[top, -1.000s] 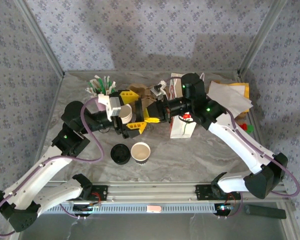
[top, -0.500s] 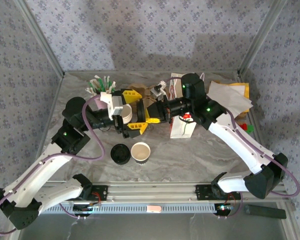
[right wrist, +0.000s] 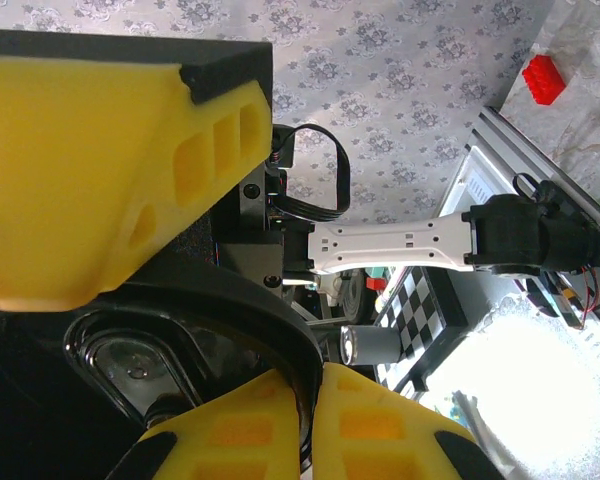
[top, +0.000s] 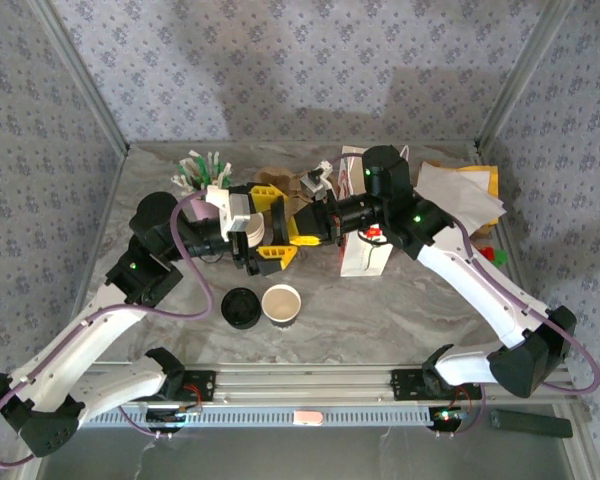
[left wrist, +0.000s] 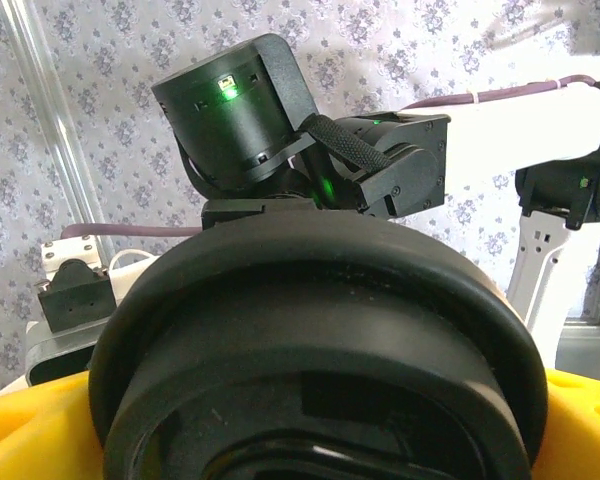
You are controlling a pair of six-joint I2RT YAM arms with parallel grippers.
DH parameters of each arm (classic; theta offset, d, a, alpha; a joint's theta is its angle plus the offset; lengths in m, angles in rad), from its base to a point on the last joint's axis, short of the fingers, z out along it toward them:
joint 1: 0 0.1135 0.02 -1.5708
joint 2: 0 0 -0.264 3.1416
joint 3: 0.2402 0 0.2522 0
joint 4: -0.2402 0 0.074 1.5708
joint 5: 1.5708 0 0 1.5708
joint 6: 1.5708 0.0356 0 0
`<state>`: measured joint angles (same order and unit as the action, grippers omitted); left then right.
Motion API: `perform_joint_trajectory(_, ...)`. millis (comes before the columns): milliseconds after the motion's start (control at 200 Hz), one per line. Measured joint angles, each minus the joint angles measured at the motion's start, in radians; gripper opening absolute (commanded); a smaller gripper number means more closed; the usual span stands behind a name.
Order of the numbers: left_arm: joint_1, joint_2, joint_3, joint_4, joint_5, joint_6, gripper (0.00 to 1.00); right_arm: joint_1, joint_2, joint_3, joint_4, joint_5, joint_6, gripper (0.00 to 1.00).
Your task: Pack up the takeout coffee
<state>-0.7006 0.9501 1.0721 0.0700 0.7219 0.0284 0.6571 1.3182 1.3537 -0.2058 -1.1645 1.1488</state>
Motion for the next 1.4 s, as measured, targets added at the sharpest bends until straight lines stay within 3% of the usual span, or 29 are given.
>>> perform_joint_trajectory(190,0.0,0.0,0.001,0.001,0.0,0.011,0.82,0.0,0.0,0.0,0.0,0.003,0.0,0.12)
perform_joint_trajectory(355,0.0,0.0,0.013,-0.025,-0.008,0.026,0.79,-0.01,0.0,0.0,-0.003,0.0,0.002,0.36)
perform_joint_trajectory(485,0.001,0.0,0.04,-0.107,-0.023,0.064,0.79,-0.052,-0.004,0.0,-0.032,-0.009,-0.006,0.47)
perform_joint_trajectory(665,-0.003,0.004,0.122,-0.34,-0.061,0.159,0.79,-0.19,-0.04,0.032,-0.152,0.002,-0.045,0.48)
perform_joint_trajectory(815,-0.061,0.033,0.185,-0.55,-0.136,0.243,0.78,-0.281,-0.055,0.182,-0.385,0.096,-0.204,0.48)
perform_joint_trajectory(1109,-0.209,0.188,0.192,-0.847,-0.359,0.337,0.79,-0.296,-0.084,0.334,-0.694,0.33,-0.478,0.48)
perform_joint_trajectory(1399,-0.252,0.345,0.193,-0.985,-0.475,0.372,0.79,-0.304,-0.087,0.318,-0.768,0.43,-0.554,0.48)
